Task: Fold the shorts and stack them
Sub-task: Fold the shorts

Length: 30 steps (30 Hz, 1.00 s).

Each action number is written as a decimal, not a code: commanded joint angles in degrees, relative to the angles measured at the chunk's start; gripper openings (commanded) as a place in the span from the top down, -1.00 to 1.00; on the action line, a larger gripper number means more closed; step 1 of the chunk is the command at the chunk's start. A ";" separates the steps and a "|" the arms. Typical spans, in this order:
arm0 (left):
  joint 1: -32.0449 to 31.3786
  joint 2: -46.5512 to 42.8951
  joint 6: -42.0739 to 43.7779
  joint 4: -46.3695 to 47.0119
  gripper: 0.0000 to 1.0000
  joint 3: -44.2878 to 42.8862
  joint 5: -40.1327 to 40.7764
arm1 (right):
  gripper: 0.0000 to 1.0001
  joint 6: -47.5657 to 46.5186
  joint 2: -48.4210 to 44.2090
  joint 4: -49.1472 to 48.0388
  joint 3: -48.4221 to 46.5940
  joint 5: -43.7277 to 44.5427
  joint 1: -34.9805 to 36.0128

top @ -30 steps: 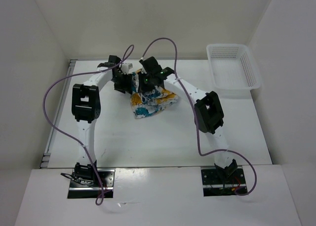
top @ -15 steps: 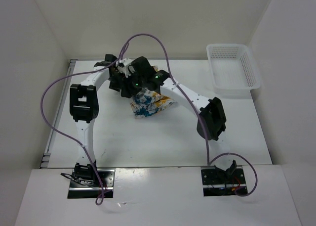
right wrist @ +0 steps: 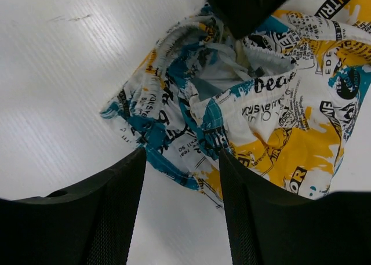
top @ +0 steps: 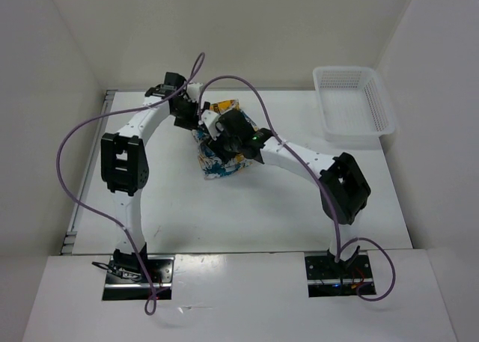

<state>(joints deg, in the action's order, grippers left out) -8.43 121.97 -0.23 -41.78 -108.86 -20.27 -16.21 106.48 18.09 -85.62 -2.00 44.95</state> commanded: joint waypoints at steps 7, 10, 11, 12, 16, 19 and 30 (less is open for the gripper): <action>-5.10 7.31 0.23 -0.94 -0.67 -2.24 -0.58 | -0.14 -3.48 4.08 -10.35 0.72 2.88 -1.09; -5.64 8.72 0.23 -0.41 -0.49 -2.24 2.34 | -0.06 -4.62 5.67 -10.97 1.25 3.41 -1.09; -5.64 9.24 0.23 -0.41 -0.40 -2.24 3.13 | -0.06 -5.32 6.46 -10.97 1.25 3.41 -1.09; -5.64 9.25 0.23 0.20 -0.37 -2.24 3.13 | -0.02 -5.33 6.46 -10.97 1.25 3.41 -1.09; -5.64 9.25 0.23 0.21 -0.12 -2.76 4.36 | 0.17 -5.33 6.46 -10.36 0.72 1.30 -1.09; -5.64 9.25 0.23 0.21 0.05 -3.38 4.36 | 0.29 -5.33 6.46 -10.35 1.33 1.30 -1.09; -1.43 13.63 0.23 0.73 0.48 -9.43 4.98 | 1.00 -5.33 6.99 -9.22 2.66 -1.68 -1.09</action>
<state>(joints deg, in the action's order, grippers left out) -12.27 133.40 -0.19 -41.95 -114.48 -15.29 -21.43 113.36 10.09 -83.31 -0.99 44.07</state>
